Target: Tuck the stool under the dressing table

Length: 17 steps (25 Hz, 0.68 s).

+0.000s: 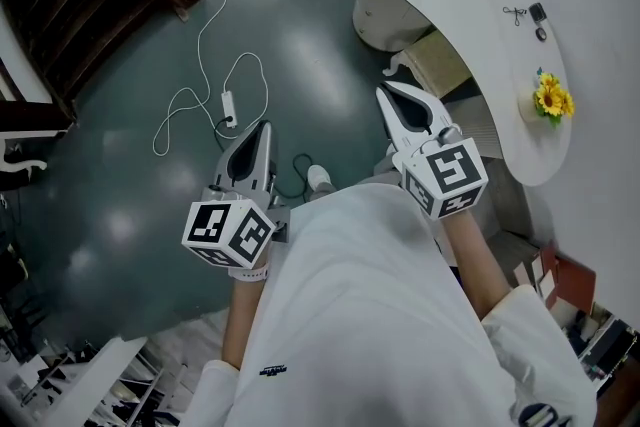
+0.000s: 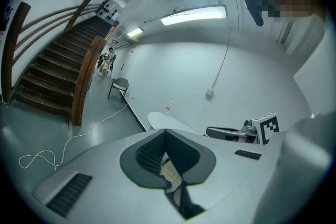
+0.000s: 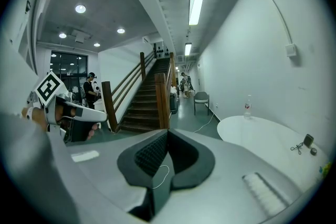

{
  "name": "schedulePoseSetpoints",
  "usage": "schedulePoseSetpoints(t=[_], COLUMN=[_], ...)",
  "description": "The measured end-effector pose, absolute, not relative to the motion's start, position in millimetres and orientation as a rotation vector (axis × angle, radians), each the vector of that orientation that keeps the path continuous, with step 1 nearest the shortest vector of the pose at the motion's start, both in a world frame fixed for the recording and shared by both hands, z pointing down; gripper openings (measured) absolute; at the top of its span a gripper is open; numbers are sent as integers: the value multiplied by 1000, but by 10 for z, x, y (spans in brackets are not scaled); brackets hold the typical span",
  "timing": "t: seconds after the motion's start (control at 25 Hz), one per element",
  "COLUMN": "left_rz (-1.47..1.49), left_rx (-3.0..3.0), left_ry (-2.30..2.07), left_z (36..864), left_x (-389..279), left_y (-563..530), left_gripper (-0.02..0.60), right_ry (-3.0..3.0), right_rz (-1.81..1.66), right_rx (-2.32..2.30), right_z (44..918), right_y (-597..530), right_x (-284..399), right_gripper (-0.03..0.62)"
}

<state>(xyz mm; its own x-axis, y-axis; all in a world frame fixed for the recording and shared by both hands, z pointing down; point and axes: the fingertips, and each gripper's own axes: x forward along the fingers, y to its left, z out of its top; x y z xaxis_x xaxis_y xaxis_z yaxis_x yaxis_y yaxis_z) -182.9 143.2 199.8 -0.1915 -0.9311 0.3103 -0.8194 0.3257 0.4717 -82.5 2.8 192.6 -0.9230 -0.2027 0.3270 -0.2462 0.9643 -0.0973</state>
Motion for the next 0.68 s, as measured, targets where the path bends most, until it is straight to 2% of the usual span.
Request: schedulePoseSetpoints(t=[0.68], left_rz=[-269], left_rx=[1568], left_ry=[-2023], left_z=[1991], left_x=[-1666], left_y=[1352], left_gripper=[9], right_ry=[-2796], right_rz=[208], right_rx=[352], right_z=[1894], right_y=[20], right_x=[-735], right_gripper=[11])
